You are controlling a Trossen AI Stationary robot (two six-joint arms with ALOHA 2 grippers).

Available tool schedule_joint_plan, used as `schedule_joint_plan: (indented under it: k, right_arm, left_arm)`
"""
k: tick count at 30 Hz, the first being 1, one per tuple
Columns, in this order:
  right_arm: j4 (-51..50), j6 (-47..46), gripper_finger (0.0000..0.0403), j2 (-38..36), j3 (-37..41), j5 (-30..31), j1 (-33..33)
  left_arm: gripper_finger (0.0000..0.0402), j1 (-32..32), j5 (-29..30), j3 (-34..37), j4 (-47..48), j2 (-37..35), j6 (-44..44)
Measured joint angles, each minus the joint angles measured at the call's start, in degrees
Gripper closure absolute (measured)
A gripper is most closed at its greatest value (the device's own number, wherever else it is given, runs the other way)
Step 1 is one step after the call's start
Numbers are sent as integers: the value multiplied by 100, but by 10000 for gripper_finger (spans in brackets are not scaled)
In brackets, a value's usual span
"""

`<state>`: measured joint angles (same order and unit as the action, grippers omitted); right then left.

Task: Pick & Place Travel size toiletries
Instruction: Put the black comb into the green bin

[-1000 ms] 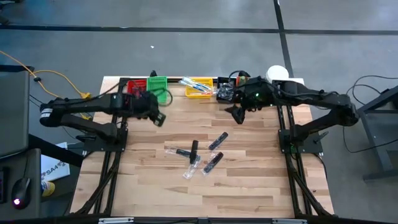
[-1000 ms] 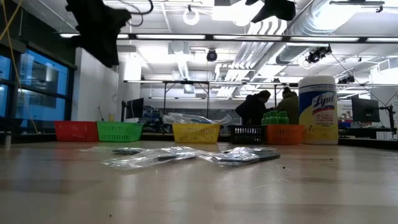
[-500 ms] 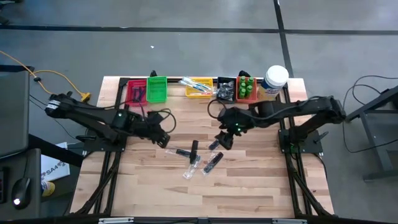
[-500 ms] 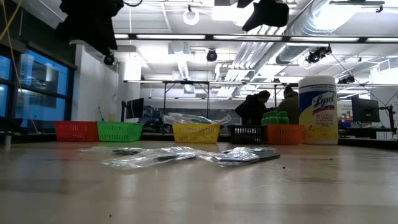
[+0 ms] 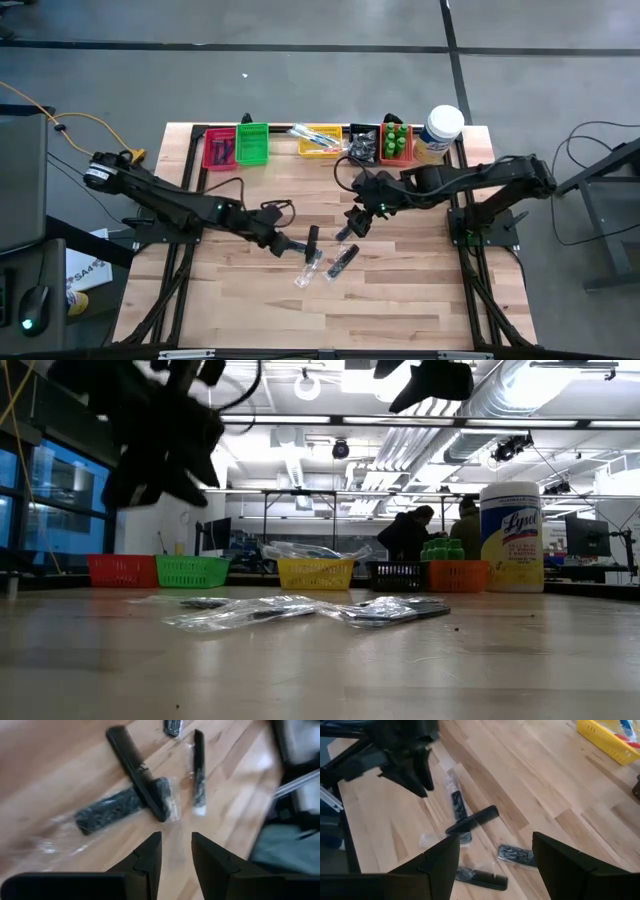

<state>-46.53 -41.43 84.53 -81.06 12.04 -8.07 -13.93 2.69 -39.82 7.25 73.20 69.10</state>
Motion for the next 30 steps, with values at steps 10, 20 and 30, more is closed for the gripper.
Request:
schedule_joint_plan:
  k: [10, 20, 30]
  right_arm:
    - [0, 284, 165, 0, 0, 5, -18]
    - [-6, 735, 165, 0, 0, 35, -18]
    - [-269, 820, 165, 16, 0, 432, -7]
  left_arm:
    - [300, 2, -195, 896, -1691, 305, 1190]
    - [300, 2, -342, 53, -1757, 1654, 1399]
    - [300, 2, -324, -380, -1633, 2199, 1675]
